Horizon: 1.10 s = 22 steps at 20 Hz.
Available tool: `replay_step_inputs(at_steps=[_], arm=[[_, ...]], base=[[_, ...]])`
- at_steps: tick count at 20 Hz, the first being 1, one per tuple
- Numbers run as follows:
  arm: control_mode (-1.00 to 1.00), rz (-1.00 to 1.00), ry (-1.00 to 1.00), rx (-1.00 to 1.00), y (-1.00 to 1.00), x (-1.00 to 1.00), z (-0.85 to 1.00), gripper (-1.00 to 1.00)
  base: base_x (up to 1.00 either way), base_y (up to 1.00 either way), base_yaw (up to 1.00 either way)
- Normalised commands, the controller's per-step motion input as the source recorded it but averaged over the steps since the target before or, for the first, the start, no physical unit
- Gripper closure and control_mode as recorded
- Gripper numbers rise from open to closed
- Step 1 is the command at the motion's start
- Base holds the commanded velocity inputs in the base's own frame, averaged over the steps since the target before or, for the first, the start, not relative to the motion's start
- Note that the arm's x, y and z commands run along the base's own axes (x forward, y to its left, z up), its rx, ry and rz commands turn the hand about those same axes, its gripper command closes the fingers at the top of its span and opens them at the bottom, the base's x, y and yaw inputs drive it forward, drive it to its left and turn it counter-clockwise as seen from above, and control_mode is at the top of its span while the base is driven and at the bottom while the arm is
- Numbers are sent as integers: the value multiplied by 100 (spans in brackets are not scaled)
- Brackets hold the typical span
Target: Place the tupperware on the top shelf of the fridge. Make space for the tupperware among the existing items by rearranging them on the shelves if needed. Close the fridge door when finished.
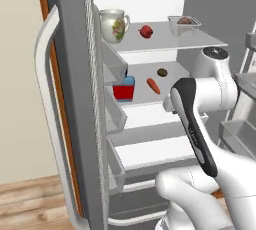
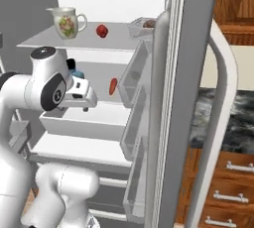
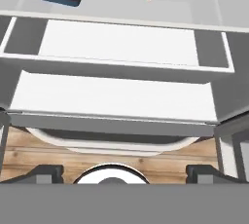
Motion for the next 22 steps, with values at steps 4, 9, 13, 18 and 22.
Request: replay_step_inputs(at_steps=[4, 9, 13, 18, 22], arm=[[100, 0, 0, 0, 0, 0, 0, -100], [100, 0, 0, 0, 0, 0, 0, -100], [100, 0, 0, 0, 0, 0, 0, -100], [100, 0, 0, 0, 0, 0, 0, -100], [100, 0, 0, 0, 0, 0, 0, -100]], base=[[-67, -26, 30], [-59, 7, 15], [-44, 17, 1], [-25, 21, -1], [4, 39, -14]])
